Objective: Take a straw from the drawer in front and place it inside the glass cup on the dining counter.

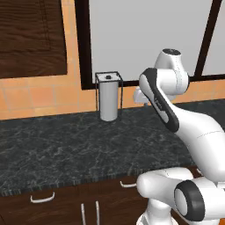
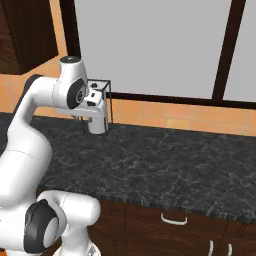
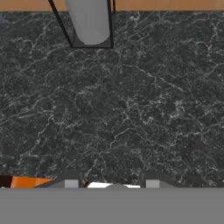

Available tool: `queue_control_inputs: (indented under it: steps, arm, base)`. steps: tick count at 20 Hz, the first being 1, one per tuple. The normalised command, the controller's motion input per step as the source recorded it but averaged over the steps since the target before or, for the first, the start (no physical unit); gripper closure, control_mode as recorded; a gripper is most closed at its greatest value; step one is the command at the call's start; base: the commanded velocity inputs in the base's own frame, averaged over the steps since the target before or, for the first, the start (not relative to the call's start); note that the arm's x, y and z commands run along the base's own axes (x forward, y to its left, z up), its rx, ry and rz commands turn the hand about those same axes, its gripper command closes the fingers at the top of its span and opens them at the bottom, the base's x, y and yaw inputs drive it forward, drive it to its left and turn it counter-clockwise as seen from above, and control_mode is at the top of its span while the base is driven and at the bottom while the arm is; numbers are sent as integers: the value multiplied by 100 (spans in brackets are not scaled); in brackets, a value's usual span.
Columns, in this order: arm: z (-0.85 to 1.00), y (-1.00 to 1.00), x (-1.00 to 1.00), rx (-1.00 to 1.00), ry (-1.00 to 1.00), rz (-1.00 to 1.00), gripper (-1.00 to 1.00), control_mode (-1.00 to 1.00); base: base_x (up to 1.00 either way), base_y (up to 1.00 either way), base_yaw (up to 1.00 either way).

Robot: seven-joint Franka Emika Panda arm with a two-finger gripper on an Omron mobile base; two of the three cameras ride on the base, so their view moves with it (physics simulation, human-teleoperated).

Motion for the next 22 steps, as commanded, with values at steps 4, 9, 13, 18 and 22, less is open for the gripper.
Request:
queue_control_inputs:
  steps: [4,9,13,18,22]
  arm:
    - [0,0,0,0,0,0,-100,100]
    - [0,0,0,0,0,0,-100,100]
    - [0,0,0,0,0,0,-100,100]
    - [0,0,0,0,0,0,-100,100]
    - [0,0,0,0,0,0,-100,100]
  base:
    - [-28,0,0]
    - [-97,-10,0]
    - [-35,-27,16]
    - [1,-56,62]
    - [0,-61,70]
